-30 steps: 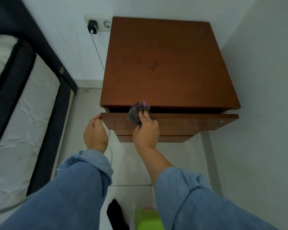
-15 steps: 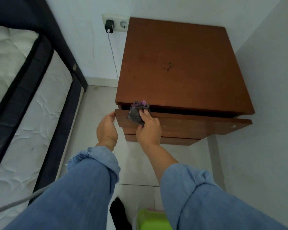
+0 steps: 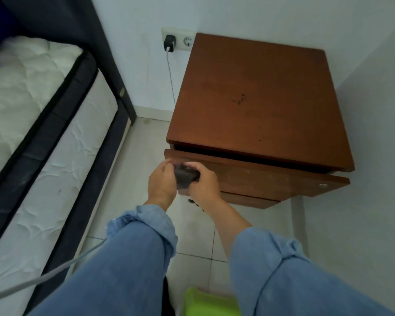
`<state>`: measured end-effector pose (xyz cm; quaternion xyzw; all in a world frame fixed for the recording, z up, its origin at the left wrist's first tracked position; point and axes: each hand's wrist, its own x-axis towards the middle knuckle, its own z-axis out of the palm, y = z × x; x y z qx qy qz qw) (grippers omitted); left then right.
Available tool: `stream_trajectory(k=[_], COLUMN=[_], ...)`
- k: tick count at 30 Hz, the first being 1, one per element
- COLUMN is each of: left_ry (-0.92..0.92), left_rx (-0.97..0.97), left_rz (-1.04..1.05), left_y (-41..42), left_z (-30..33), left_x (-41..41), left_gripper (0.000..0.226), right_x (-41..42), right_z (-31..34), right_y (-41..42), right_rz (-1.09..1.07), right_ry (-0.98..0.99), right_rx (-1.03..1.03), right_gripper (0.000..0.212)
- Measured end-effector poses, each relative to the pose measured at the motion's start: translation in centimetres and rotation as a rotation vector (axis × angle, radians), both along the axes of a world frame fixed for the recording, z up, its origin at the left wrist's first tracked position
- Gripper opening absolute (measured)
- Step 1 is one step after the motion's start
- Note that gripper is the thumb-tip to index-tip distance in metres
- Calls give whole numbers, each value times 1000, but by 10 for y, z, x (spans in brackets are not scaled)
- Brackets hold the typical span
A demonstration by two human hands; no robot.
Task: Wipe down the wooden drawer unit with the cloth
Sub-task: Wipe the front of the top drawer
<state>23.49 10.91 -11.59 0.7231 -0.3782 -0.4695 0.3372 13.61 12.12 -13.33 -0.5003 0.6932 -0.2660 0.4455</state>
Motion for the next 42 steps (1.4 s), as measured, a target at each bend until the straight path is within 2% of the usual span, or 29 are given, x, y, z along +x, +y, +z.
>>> stream_trajectory(k=[4, 7, 13, 17, 29, 32, 35, 37, 42], left_ry=[-269, -376, -469, -523, -636, -731, -852, -915, -923], left_rx=[-9, -41, -145, -138, -194, -306, -571, -679, -707], left_rz=[-241, -374, -431, -480, -530, -495, -523, -563, -584], left_y=[19, 20, 19, 24, 3, 1, -5, -11, -19], left_z=[2, -4, -14, -21, -36, -42, -46, -44, -34], left_x=[-27, -48, -81, -87, -97, -98, -102, -105, -113], left_gripper=[50, 54, 57, 67, 68, 63, 58, 59, 58], right_x=[-59, -105, -151, -157, -160, -158, -153, -151, -161], right_z=[-1, 0, 1, -9, -25, -33, -32, -26, -13], right_y=[27, 36, 31, 30, 10, 11, 8, 0, -11], right_rz=[-131, -231, -311, -298, -313, -255, -224, -225, -221], right_ry=[246, 369, 443, 444, 476, 557, 673, 690, 705], right_rx=[-30, -55, -42, -71, -197, -339, -538, -608, -634], right_gripper=[57, 52, 46, 45, 49, 48, 44, 44, 47])
